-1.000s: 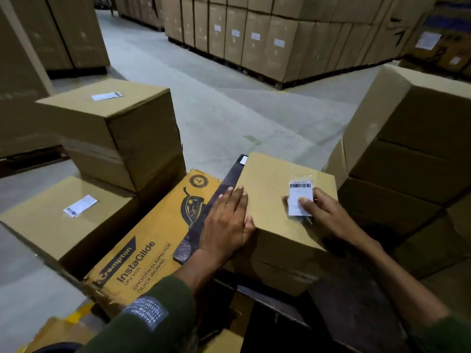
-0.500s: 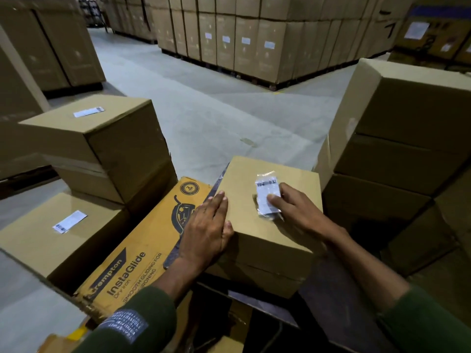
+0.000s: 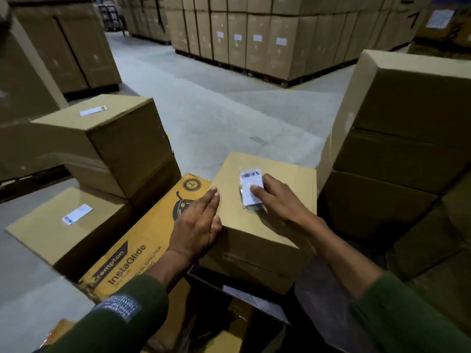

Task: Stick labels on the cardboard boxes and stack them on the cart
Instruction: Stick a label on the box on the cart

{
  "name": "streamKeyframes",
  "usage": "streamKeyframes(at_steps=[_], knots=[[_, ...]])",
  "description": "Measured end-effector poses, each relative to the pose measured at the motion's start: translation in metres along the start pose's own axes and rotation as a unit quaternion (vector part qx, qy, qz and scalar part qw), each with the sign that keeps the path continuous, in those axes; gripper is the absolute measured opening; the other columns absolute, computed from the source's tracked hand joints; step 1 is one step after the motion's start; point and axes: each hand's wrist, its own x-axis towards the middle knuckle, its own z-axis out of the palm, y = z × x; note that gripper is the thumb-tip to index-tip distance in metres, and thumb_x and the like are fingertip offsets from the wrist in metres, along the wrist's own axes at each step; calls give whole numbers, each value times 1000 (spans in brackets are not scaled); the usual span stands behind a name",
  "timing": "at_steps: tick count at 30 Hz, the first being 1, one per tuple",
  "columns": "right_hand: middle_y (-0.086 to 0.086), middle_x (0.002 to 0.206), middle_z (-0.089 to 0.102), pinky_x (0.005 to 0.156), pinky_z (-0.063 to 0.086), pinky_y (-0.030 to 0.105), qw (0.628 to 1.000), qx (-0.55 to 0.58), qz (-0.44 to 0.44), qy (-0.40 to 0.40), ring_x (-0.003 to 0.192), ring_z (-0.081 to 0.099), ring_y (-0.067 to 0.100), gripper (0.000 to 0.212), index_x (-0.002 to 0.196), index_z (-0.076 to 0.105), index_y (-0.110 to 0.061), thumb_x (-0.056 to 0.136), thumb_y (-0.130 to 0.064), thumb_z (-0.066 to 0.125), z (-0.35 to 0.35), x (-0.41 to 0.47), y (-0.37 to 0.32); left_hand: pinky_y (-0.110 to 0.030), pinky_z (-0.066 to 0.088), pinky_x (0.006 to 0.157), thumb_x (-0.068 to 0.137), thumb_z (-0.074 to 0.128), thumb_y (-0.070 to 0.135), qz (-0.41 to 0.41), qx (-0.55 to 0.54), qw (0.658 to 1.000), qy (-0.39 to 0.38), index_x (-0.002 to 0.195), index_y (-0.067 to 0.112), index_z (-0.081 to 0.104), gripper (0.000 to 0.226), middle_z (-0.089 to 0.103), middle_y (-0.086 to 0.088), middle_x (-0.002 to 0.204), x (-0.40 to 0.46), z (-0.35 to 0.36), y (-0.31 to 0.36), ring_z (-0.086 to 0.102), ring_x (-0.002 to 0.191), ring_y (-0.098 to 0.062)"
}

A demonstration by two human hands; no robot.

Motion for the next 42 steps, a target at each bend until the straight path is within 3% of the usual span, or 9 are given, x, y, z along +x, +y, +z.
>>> streamKeyframes(at_steps=[5,8,15,23,26,31,36,39,42], knots=[[10,99,66,78,47,43,1000,-2,1,20,89,61,27,27,101,56,-6,102,-33,51,-31,-15,34,-39,53,87,97,32,26,-5,8,1000,21,135,-1,56,52,50,-14,145,1,2,5,60,114,-32],[8,98,66,80,47,45,999,-7,19,40,91,61,30,27,101,55,-9,101,-35,49,-33,10,30,-40,49,95,99,30,27,-21,18,1000,13,136,0,55,52,50,-14,146,1,2,6,56,121,-31],[2,89,64,71,45,42,999,-17,-36,-30,82,60,25,24,89,49,-18,102,-37,46,-14,8,20,-53,33,113,100,23,30,-25,69,997,-15,137,1,53,56,47,-17,147,1,-1,8,39,140,-35],[9,94,64,70,40,39,1000,-17,-8,22,86,58,29,29,97,53,-5,102,-34,48,-34,17,33,-53,35,111,98,28,27,-25,60,998,-17,137,-1,53,54,48,-19,146,5,-1,11,39,140,-35],[10,98,66,77,45,42,1000,-2,-1,19,91,59,31,31,100,54,-5,101,-36,48,-20,33,20,-54,36,110,99,28,27,-26,59,998,-23,137,-1,52,54,47,-19,147,3,-1,10,39,140,-35],[9,88,64,74,47,47,999,21,-24,8,83,60,30,30,90,51,-8,98,-37,52,-5,10,20,-49,36,112,101,24,33,-35,57,997,-46,140,2,50,56,46,-16,148,1,-6,11,41,137,-35],[8,89,69,70,49,43,998,48,8,29,80,64,28,27,92,61,-14,94,-42,58,-23,-14,32,-47,29,115,102,16,41,-47,81,993,-79,147,6,41,62,37,-13,155,0,-15,14,36,141,-33],[7,84,70,62,48,35,994,68,26,77,73,63,24,18,86,63,-17,96,-32,62,-32,-17,20,-47,18,121,100,7,49,-57,104,987,-108,155,5,21,72,21,-14,162,1,-19,15,18,149,-31],[7,89,74,77,57,48,986,114,29,117,84,71,28,15,90,70,-13,94,-27,66,-21,-16,-7,-49,9,122,98,4,62,-37,160,981,-106,156,3,3,82,2,-15,164,-9,-30,5,-3,152,-30]])
